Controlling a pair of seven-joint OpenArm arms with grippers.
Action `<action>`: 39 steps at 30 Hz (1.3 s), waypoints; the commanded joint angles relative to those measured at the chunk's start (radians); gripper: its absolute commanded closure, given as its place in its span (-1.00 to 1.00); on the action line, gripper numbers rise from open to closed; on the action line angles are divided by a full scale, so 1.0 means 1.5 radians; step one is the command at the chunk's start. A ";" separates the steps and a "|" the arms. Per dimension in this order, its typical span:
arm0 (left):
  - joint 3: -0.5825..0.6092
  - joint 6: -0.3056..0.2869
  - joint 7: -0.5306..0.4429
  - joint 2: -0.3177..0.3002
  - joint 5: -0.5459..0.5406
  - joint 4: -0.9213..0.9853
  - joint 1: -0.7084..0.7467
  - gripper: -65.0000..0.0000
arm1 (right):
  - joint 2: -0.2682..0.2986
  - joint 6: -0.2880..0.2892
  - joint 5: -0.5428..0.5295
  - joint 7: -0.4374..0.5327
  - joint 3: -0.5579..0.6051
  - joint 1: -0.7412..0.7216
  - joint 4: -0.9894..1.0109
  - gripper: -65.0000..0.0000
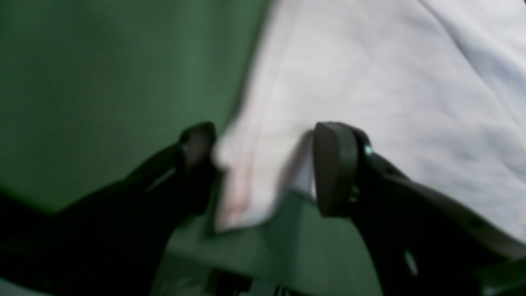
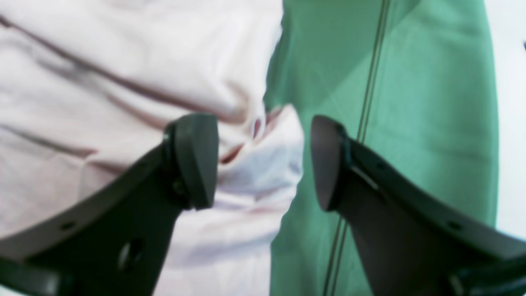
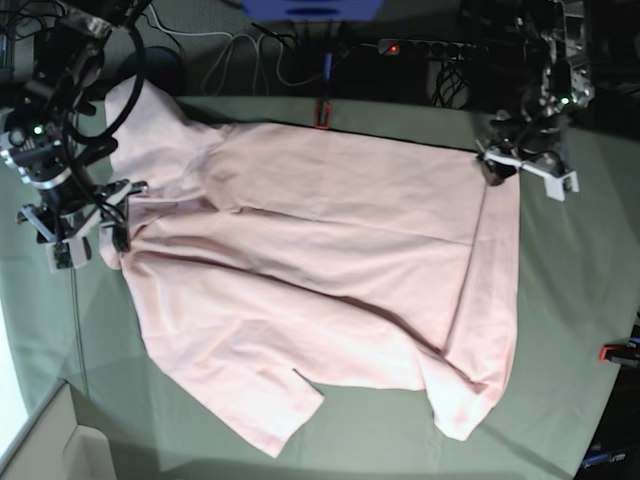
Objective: Layout the t-shirt on the table in an organized manner, then fold the t-shirt properly
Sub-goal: 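Reach the left gripper to the shirt hem and drag it outward, then grasp the shirt corner with the left gripper and pull it taut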
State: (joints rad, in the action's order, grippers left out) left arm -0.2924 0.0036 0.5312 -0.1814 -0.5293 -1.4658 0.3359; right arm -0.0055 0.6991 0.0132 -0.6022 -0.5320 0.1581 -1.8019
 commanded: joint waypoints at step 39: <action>-0.051 0.000 -0.007 0.001 -0.012 -0.129 0.136 0.16 | 0.004 -0.001 -0.012 0.015 -0.002 0.040 -0.007 -0.12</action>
State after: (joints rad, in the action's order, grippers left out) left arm -0.3641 0.0044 0.5392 -0.1734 -0.5434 -1.6436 0.5373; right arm -0.0082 0.6987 0.0109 -0.6022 -0.5320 0.2253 -1.7981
